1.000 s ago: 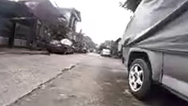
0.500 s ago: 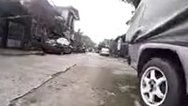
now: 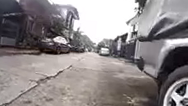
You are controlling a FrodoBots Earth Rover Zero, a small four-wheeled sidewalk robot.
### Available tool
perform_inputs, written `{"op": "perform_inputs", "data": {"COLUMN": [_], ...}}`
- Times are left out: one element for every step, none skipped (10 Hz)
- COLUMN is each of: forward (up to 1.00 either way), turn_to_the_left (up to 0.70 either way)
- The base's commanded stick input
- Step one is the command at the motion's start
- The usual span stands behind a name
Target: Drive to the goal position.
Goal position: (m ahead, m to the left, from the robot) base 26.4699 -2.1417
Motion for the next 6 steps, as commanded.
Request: {"op": "perform_inputs", "data": {"forward": [1.0, 1.0, 1.0, 1.0, 1.0, 1.0], "turn_to_the_left": [0.0, 0.0, 0.0, 0.0, 0.0, 0.0]}}
